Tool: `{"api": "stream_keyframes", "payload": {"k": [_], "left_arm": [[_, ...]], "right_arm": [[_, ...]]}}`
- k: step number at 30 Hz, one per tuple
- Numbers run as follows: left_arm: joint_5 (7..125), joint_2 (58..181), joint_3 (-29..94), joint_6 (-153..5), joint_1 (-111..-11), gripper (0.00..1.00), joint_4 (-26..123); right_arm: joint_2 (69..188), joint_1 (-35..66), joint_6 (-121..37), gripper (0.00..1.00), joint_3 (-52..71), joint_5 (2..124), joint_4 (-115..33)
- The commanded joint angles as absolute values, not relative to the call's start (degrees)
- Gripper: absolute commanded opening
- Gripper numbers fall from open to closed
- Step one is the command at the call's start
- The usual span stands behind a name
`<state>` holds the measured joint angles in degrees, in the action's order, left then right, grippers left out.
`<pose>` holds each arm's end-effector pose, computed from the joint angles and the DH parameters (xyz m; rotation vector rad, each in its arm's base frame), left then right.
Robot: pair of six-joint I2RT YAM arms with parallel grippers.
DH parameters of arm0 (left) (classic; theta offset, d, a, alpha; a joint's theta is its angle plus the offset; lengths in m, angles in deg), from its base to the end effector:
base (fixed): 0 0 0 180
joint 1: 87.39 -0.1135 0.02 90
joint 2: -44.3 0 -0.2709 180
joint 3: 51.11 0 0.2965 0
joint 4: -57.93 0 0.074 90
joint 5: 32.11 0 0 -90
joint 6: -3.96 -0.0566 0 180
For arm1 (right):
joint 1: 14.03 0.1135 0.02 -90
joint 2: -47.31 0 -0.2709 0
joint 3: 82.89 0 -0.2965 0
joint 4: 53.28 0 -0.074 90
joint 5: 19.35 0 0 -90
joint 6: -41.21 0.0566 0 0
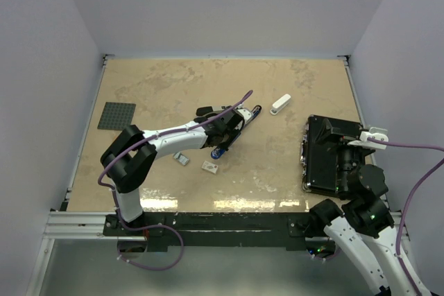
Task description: Load the staples into the stapler
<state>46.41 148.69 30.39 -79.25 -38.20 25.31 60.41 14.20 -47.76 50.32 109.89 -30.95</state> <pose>0.2920 -0.3210 0.1539 0.8366 2.3739 -0.1432 0.1212 0.0245 0.3626 0.2442 1.3966 -0.0475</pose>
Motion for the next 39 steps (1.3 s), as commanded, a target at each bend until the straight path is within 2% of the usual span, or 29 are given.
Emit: {"api": "stream_keyframes", "payload": {"k": [1, 39], "left_arm": [[46.9, 147.4, 33.1, -80.4, -38.4, 0.03, 25.0], [48.3, 148.5, 33.3, -82.3, -39.1, 0.02, 26.0]], "right_arm": [[61.0, 14.4, -48.5, 0.98, 50.5, 109.1, -33.5], [60.9, 14.4, -48.5, 0.98, 50.5, 109.1, -33.5]]}}
